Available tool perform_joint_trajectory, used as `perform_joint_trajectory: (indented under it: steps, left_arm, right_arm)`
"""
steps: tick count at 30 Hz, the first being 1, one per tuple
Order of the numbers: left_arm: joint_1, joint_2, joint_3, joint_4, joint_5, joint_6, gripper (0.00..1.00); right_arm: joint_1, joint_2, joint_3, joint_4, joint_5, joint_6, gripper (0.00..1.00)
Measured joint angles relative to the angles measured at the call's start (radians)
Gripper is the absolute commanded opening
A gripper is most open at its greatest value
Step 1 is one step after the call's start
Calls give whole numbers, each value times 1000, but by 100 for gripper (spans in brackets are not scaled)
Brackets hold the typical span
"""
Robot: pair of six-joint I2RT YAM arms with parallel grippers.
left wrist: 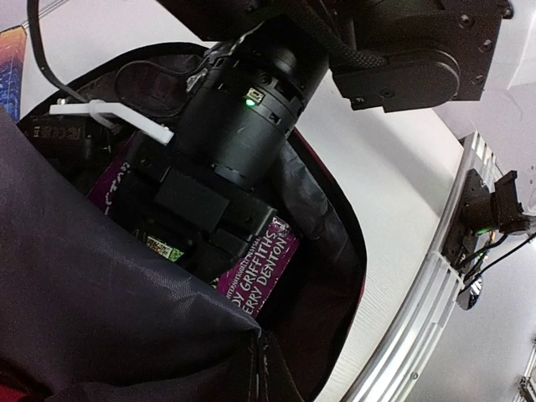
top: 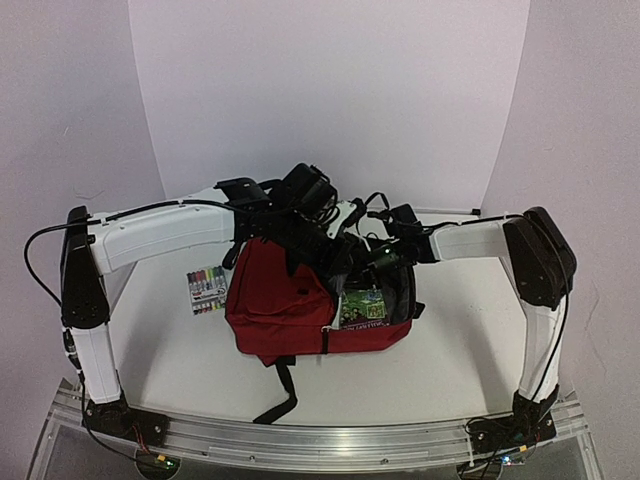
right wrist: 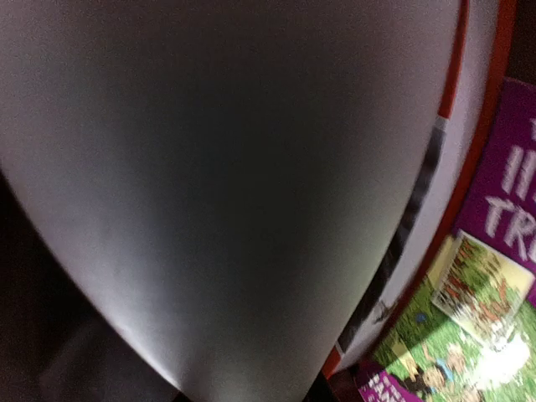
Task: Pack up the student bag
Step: Place the book in the student bag.
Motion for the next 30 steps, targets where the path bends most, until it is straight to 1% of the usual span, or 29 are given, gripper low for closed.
perform_joint_trajectory:
  steps: [1,3,5,7,8,10,14,16,17,19,21,23,28,30]
  left_arm:
    - [-1,0,0,-3,3,2,0]
    - [-3,0,-3,-8,4,2,0]
    - [-3,-4,-16,1,3,2,0]
    - [-3,-15,-38,14,-3,-1,0]
    - [-2,-19,-44,17,-9,-3,0]
    - [-1,-27,-50,23,-19,-5,0]
    - [-1,-43,-55,28,-42,-5,0]
    - [-2,-45,-55,28,-47,-5,0]
    - [-2,-45,-55,28,-48,-5,0]
    - [-2,-45,-55,28,-48,-4,0]
    - [-2,-45,-55,28,-48,-3,0]
    - [-2,-45,-56,29,-48,-2,0]
    - [-2,-45,-62,34,-48,2,0]
    - [-2,-45,-62,35,-48,2,0]
  right_arm:
    - [6,5,3,2,-1,5,5]
    - [11,18,5,11,-2,22,17]
    - [12,30,5,37,-1,51,36]
    - [12,38,4,75,11,75,51]
    - [12,41,4,95,20,84,57]
    - [7,45,1,123,30,99,66]
    - [-24,43,-25,152,46,111,75]
    - [-53,35,-44,150,64,107,77]
    - [-68,29,-53,144,76,103,75]
    - [-95,11,-72,114,109,91,68]
    - [-116,-6,-86,87,138,74,58]
    - [-121,-15,-92,66,156,67,51]
    - [-87,-15,-92,47,174,60,39]
    - [-61,-14,-92,54,176,67,33]
